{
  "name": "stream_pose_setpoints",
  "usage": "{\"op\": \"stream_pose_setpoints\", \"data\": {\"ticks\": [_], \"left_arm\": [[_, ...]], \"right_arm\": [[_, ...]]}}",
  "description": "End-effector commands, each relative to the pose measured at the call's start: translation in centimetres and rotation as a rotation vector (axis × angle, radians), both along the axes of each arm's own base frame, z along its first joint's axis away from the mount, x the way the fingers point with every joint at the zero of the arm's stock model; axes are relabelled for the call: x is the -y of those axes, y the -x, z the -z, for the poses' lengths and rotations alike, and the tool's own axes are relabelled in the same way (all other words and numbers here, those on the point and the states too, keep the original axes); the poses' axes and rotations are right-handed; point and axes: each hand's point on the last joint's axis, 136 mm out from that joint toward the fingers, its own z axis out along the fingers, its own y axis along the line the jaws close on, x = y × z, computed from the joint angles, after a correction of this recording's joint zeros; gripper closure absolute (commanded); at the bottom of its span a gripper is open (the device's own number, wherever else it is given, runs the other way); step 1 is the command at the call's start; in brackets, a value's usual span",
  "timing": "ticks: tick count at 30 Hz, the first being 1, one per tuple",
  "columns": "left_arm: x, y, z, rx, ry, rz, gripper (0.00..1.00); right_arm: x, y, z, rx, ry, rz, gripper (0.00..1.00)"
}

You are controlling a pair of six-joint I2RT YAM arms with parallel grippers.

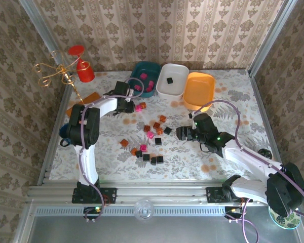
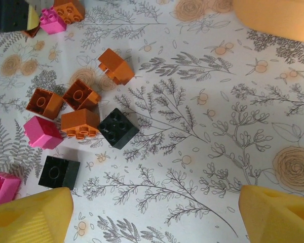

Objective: Sort the legos into containers by color
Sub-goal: Pick up the lego from the center of the table, then place the lego in the container.

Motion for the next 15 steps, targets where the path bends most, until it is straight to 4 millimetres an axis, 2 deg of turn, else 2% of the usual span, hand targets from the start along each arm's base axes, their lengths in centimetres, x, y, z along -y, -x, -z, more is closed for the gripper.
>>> {"op": "stream_pose_setpoints", "data": {"ticks": [1, 2, 5, 7, 10, 15], "left_arm": [[0.0, 0.2, -4.8, 0.121, 0.053, -0.024, 0.74], [0.4, 0.6, -5.8, 0.149, 0.081, -0.023, 0.75], [3.5, 1.7, -9.8, 0.251, 0.209, 0.021, 0.77], [6.7, 2.5, -11.8, 0.301, 0.271, 0.084, 0.77], [11.8, 3.4, -13.4, 0.339, 0.320, 0.174, 0.78], [19.4, 4.0, -14.5, 0.374, 0.366, 0.291, 0.78]], "right_arm": [[1.6, -0.2, -0.9, 0.045, 0.043, 0.045, 0.13], [2.0, -0.2, -1.1, 0.054, 0.050, 0.058, 0.13], [3.8, -0.3, -2.0, 0.093, 0.066, 0.125, 0.13], [5.4, -0.4, -3.0, 0.127, 0.059, 0.183, 0.13], [7.8, 0.0, -4.4, 0.180, 0.035, 0.275, 0.12], [11.0, 1.1, -6.0, 0.257, 0.014, 0.391, 0.10]]}}
